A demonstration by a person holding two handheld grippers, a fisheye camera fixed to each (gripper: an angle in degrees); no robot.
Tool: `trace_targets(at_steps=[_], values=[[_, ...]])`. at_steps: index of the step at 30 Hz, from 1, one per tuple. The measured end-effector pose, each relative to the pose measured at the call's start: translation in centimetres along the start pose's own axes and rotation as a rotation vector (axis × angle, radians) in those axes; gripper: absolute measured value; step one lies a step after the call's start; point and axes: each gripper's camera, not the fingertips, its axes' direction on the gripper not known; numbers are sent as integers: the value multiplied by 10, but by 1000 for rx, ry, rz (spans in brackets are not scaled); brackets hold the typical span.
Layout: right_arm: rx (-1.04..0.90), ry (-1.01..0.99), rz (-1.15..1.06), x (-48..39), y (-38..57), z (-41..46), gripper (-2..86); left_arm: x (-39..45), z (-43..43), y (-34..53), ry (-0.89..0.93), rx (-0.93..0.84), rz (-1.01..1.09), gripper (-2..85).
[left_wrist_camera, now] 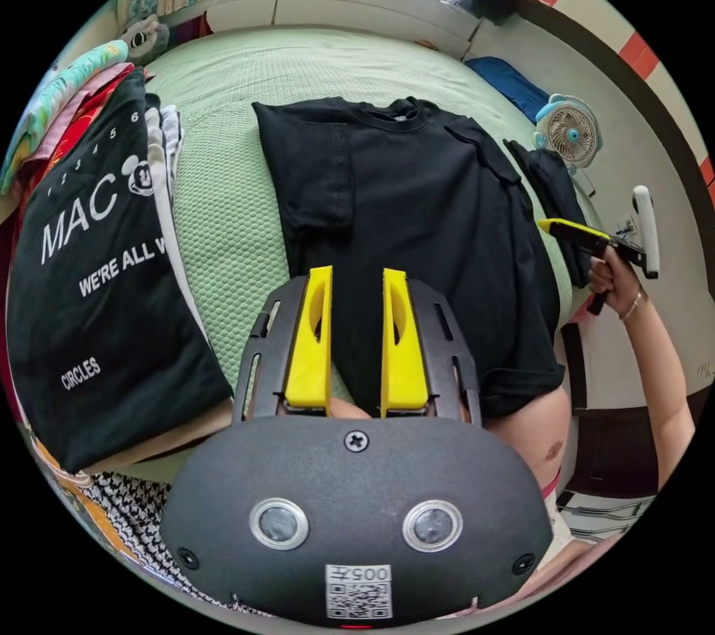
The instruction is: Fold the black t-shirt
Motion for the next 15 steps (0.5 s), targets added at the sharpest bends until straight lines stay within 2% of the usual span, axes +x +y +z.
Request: trace_targets(at_steps=[8,10,15], values=[[-56,-55,-16,-6,104,-11,108,17,8,55,-38,-38,-14,114],[-59,-12,-21,-12,120,-5,102,25,15,67,-101,-83,32,114],[15,77,-26,-28,145,-8,54,34,15,86,-152,-55,63,104]])
